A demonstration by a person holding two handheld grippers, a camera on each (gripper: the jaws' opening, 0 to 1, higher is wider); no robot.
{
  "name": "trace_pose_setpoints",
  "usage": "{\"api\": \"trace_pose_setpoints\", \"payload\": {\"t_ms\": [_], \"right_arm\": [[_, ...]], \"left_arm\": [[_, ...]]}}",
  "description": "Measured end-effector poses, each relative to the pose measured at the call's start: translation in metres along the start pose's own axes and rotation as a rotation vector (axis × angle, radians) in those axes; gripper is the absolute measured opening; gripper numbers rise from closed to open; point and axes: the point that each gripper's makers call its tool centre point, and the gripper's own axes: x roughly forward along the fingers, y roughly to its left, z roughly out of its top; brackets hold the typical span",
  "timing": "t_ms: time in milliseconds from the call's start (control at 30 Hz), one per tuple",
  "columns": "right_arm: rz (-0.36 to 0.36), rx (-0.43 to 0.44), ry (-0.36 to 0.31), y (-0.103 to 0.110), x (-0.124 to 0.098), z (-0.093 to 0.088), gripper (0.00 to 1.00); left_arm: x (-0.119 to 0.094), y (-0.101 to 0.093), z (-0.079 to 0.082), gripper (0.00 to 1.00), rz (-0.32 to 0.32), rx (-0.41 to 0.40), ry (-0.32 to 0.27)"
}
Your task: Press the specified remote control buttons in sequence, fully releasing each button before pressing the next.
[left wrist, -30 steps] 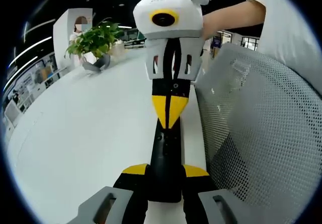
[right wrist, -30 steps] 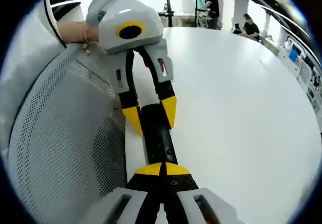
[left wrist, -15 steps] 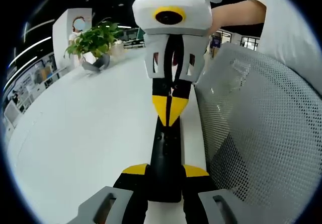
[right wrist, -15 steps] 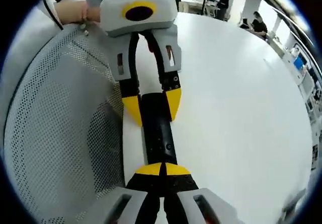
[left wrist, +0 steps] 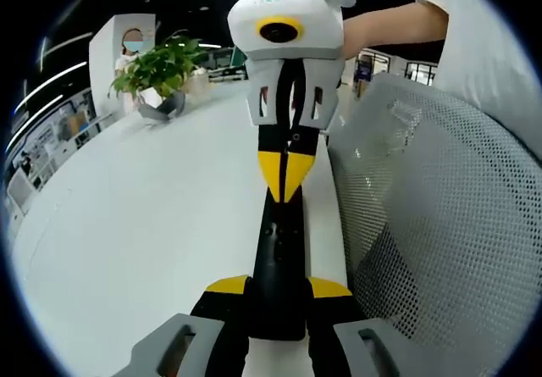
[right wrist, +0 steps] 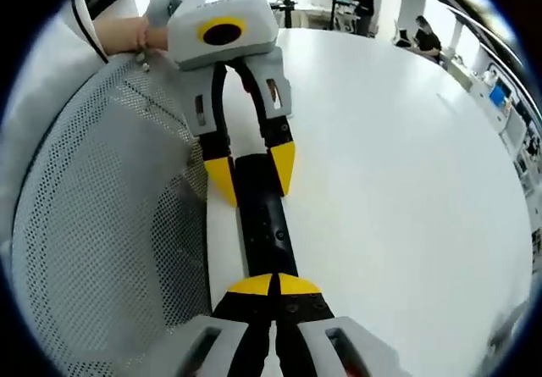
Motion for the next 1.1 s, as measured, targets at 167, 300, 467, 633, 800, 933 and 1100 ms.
{"api": "trace_pose_setpoints", "payload": {"t_ms": [167, 300, 467, 633, 800, 933, 1100], "right_arm": [[0.001, -0.013, 0.01, 0.001, 0.0, -0.001, 0.0], [-0.005, -0.005, 0.03, 0.0, 0.002, 0.0, 0.0], [-0.063, 0.061, -0.048, -0.002, 0.002, 0.002, 0.0], [-0.111, 0.154, -0.172, -0.003, 0.0, 0.002, 0.0], [-0.118, 0.23, -0.24, -0.003, -0.001, 0.004, 0.0], [-0.117, 0.103, -0.221, -0.001, 0.002, 0.009, 0.0], [-0.083, -0.022, -0.136, 0.0, 0.005, 0.01, 0.0]], "left_arm": [[0.0, 0.0, 0.0, 0.24, -0.001, -0.002, -0.003], [0.0, 0.0, 0.0, 0.24, -0.002, -0.003, -0.004], [0.0, 0.0, 0.0, 0.24, -0.004, -0.014, -0.009], [0.0, 0.0, 0.0, 0.24, -0.004, -0.014, -0.01], [0.0, 0.0, 0.0, 0.24, -0.005, -0.013, -0.01], [0.0, 0.0, -0.001, 0.24, -0.005, -0.013, -0.01], [0.0, 0.001, -0.001, 0.24, -0.005, -0.01, -0.01]]}}
